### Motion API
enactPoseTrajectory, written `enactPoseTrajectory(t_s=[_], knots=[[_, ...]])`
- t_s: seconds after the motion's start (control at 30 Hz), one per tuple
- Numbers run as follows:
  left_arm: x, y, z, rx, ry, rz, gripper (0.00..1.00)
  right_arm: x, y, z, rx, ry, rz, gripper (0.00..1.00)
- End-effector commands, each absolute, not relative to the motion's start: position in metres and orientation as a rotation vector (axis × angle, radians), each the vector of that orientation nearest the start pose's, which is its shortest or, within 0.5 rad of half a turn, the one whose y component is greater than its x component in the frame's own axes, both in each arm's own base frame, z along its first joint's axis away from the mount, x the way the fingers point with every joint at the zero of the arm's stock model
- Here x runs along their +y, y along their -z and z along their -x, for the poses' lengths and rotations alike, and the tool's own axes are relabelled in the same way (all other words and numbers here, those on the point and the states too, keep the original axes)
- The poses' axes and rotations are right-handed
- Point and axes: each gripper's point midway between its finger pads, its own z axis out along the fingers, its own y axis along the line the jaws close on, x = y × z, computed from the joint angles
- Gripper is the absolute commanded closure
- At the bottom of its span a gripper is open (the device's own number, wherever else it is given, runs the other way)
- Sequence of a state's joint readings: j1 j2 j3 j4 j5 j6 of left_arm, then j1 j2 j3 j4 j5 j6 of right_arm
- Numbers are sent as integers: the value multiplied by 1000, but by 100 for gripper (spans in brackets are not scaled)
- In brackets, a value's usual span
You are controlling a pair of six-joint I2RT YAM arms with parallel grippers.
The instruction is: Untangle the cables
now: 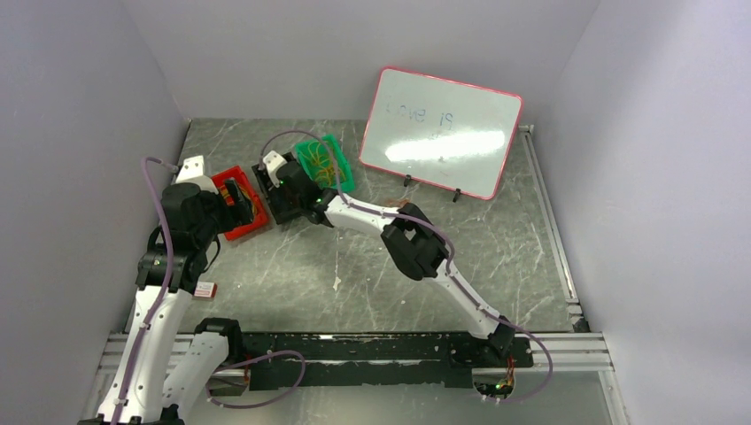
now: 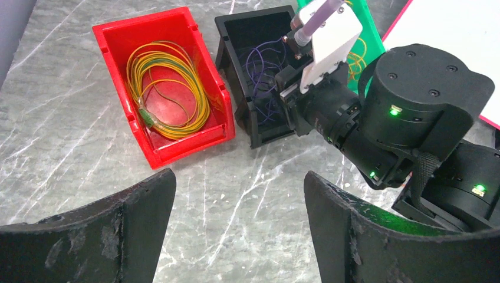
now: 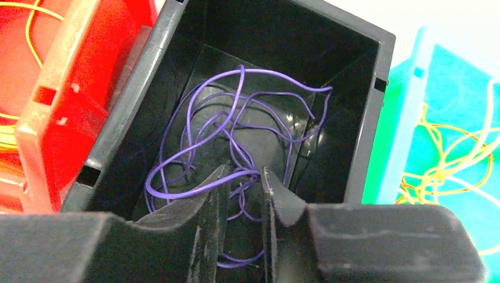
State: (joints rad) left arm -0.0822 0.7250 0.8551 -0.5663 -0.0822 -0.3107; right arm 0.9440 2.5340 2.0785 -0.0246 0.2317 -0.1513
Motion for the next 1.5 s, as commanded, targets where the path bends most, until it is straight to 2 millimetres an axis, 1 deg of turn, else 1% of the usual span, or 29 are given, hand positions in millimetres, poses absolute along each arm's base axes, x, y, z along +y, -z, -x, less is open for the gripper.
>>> enactPoseTrajectory(t_s=[0.0, 0.07, 0.17, 0.3, 0.53, 0.63, 0.7, 0.8, 0.87, 1.0, 1.07, 1.13, 1.17, 1.23, 1.3, 1.33, 1.4, 1.47], knots=[[-24, -238, -267, 1989, 183, 263, 16, 525, -123, -436, 1730, -320, 870, 68], [-23, -238, -266, 1990, 183, 263, 16, 524, -136, -434, 1713, -338, 865, 66], [-23, -238, -266, 1988, 183, 266, 16, 522, -149, -429, 1700, -348, 869, 61], [-25, -238, -267, 1988, 191, 265, 16, 514, -156, -421, 1704, -351, 885, 56], [-28, -236, -268, 1993, 210, 259, 16, 494, -154, -405, 1735, -346, 908, 50], [-28, -236, -269, 1991, 213, 260, 16, 492, -148, -404, 1744, -342, 919, 50], [-29, -236, -269, 1992, 218, 259, 16, 494, -143, -406, 1755, -333, 936, 52], [-28, -236, -269, 1992, 213, 264, 16, 501, -144, -407, 1775, -356, 933, 54], [-28, -236, -268, 1990, 212, 267, 16, 501, -148, -406, 1781, -375, 909, 53], [-30, -235, -269, 1991, 223, 262, 16, 490, -157, -405, 1806, -384, 827, 53], [-30, -234, -271, 1995, 225, 257, 16, 478, -160, -402, 1837, -409, 786, 52], [-31, -233, -272, 2001, 229, 253, 16, 462, -161, -398, 1878, -433, 738, 52], [-32, -233, -273, 2004, 232, 248, 16, 449, -171, -397, 1887, -446, 694, 52], [-35, -233, -276, 2004, 244, 240, 16, 422, -181, -392, 1911, -453, 607, 52], [-37, -231, -279, 2001, 261, 236, 16, 390, -186, -385, 1947, -456, 493, 51], [-39, -230, -281, 1999, 270, 233, 15, 371, -179, -380, 1979, -439, 444, 51], [-42, -230, -286, 1993, 290, 240, 13, 334, -179, -375, 2014, -399, 328, 50], [-43, -229, -291, 1997, 300, 253, 10, 293, -175, -372, 2058, -341, 224, 50]])
